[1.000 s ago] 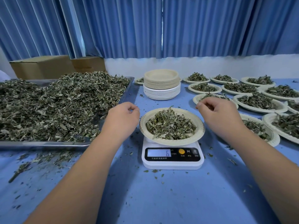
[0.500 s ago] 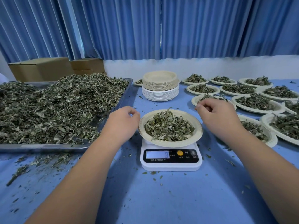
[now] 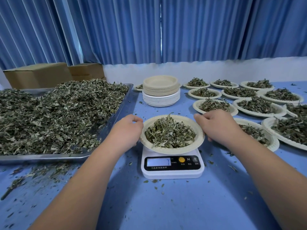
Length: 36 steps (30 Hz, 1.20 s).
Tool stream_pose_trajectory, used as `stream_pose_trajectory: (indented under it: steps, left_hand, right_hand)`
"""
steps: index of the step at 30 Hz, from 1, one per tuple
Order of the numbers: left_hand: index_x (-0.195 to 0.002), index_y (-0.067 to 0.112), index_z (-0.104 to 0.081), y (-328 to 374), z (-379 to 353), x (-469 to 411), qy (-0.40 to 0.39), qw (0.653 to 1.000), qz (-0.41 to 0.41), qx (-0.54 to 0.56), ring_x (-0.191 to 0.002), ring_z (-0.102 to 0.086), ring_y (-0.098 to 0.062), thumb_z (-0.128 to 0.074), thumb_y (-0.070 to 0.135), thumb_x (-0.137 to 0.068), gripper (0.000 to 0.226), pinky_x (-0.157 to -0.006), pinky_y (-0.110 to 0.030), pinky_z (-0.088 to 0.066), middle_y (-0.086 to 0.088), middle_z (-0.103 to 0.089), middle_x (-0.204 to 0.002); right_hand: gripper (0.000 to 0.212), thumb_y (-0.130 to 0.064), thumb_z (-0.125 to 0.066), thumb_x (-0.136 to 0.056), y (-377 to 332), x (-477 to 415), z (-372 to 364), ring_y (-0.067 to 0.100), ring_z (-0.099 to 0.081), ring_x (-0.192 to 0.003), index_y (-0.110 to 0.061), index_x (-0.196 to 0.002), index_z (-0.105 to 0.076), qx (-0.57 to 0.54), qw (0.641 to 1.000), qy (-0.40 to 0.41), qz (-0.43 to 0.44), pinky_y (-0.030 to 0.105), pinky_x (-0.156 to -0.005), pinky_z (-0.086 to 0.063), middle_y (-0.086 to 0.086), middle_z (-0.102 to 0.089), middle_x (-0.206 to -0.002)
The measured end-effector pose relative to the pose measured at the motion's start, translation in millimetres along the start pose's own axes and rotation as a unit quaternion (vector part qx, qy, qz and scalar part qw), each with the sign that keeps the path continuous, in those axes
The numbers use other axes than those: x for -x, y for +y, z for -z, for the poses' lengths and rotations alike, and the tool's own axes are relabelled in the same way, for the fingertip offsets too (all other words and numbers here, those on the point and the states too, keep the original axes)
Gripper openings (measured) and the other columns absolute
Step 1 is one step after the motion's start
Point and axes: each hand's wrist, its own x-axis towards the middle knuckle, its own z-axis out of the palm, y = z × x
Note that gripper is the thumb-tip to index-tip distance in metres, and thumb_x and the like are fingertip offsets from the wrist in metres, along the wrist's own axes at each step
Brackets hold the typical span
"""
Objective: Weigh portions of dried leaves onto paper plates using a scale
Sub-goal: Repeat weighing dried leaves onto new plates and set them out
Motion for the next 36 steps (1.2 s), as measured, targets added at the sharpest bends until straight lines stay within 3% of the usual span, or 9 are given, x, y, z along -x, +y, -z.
stream_pose_trajectory:
  steps: [3, 7, 10, 13, 15, 22, 28, 33, 36]
  left_hand:
    - [-0.098, 0.024, -0.061, 5.4, 1.2, 2.2, -0.013, 0.993, 0.033, 0.109, -0.037, -0.046, -0.015, -0.045, 0.007, -0.091, 0.024, -0.039, -0.022, -0.036, -0.002, -0.055, -0.052]
    - [-0.112, 0.014, -0.061, 14.2, -5.8, 9.6, -0.034, 0.966, 0.049, 0.251, -0.057, -0.053, -0.023, -0.047, 0.004, -0.095, 0.024, -0.049, -0.029, -0.045, -0.015, -0.062, -0.084]
    - [-0.112, 0.014, -0.062, 22.3, -13.0, 14.9, -0.039, 0.945, 0.026, 0.324, -0.068, -0.056, -0.024, -0.05, 0.005, -0.096, 0.022, -0.056, -0.034, -0.047, -0.016, -0.065, -0.085]
    - [-0.112, 0.012, -0.061, 33.7, -11.2, 20.3, -0.045, 0.921, -0.006, 0.387, -0.052, -0.055, -0.019, -0.054, 0.002, -0.094, 0.022, -0.043, -0.027, -0.044, -0.011, -0.066, -0.07]
    - [-0.113, 0.009, -0.06, 42.4, -9.5, 28.9, -0.062, 0.898, -0.022, 0.435, -0.05, -0.059, -0.02, -0.056, 0.0, -0.091, 0.024, -0.042, -0.027, -0.046, -0.013, -0.07, -0.072]
    - [-0.111, 0.006, -0.063, 81.9, -52.2, 70.1, -0.116, 0.854, -0.046, 0.505, -0.058, -0.067, -0.025, -0.051, 0.001, -0.095, 0.02, -0.045, -0.028, -0.053, -0.014, -0.075, -0.084]
    - [-0.112, 0.01, -0.062, 142.4, -120.9, 86.2, -0.183, 0.834, -0.057, 0.518, -0.062, -0.068, -0.024, -0.047, -0.002, -0.096, 0.025, -0.047, -0.026, -0.052, -0.01, -0.075, -0.093]
    - [-0.106, 0.017, -0.064, 191.7, -180.8, 98.0, -0.236, 0.817, -0.055, 0.523, -0.066, -0.07, -0.019, -0.055, 0.007, -0.095, 0.017, -0.051, -0.025, -0.051, -0.001, -0.076, -0.084]
    - [-0.106, 0.018, -0.065, 201.5, -211.0, 102.3, -0.241, 0.822, -0.056, 0.513, -0.071, -0.071, -0.02, -0.058, 0.009, -0.094, 0.016, -0.054, -0.026, -0.051, 0.0, -0.075, -0.096]
  right_hand:
    - [0.044, -0.031, -0.054, -0.094, -2.2, 0.4, 2.9, 0.015, -0.037, -0.027, 0.01, -0.082, -0.064, -0.107, 0.993, -0.011, -0.056, 0.018, -0.034, -0.03, 0.011, -0.051, -0.043]
    - [0.032, -0.022, -0.057, -0.09, -4.2, 1.4, 10.6, 0.016, -0.039, -0.031, 0.008, -0.082, -0.065, -0.197, 0.977, 0.02, -0.078, 0.021, -0.034, -0.031, 0.008, -0.05, -0.046]
    - [0.025, -0.024, -0.056, -0.092, -0.2, 5.3, 15.3, 0.016, -0.042, -0.033, -0.006, -0.083, -0.071, -0.227, 0.97, 0.027, -0.086, 0.02, -0.035, -0.031, 0.006, -0.053, -0.051]
    - [0.021, -0.022, -0.056, -0.093, 4.5, 8.6, 23.6, 0.022, -0.046, -0.042, -0.009, -0.087, -0.073, -0.282, 0.952, 0.02, -0.121, 0.024, -0.039, -0.033, 0.013, -0.058, -0.059]
    - [0.018, -0.018, -0.057, -0.093, 6.5, 10.7, 36.5, 0.023, -0.046, -0.041, -0.011, -0.089, -0.073, -0.306, 0.943, 0.023, -0.131, 0.025, -0.039, -0.035, 0.013, -0.058, -0.056]
    - [0.013, -0.013, -0.06, -0.091, 27.7, 35.4, 114.4, 0.019, -0.05, -0.034, -0.006, -0.089, -0.07, -0.247, 0.958, 0.031, -0.139, 0.025, -0.037, -0.039, 0.007, -0.058, -0.05]
    - [0.008, -0.004, -0.06, -0.089, 70.0, 58.2, 195.9, 0.015, -0.051, -0.031, 0.002, -0.09, -0.065, -0.222, 0.954, 0.104, -0.175, 0.02, -0.034, -0.042, 0.006, -0.057, -0.044]
    - [0.01, -0.003, -0.061, -0.088, 118.7, 80.0, 258.4, 0.018, -0.05, -0.035, 0.007, -0.085, -0.064, -0.199, 0.942, 0.163, -0.216, 0.021, -0.039, -0.045, 0.014, -0.056, -0.053]
    - [0.011, 0.0, -0.059, -0.088, 147.4, 90.8, 286.4, 0.018, -0.051, -0.035, 0.006, -0.079, -0.063, -0.181, 0.93, 0.201, -0.249, 0.022, -0.04, -0.049, 0.014, -0.057, -0.053]
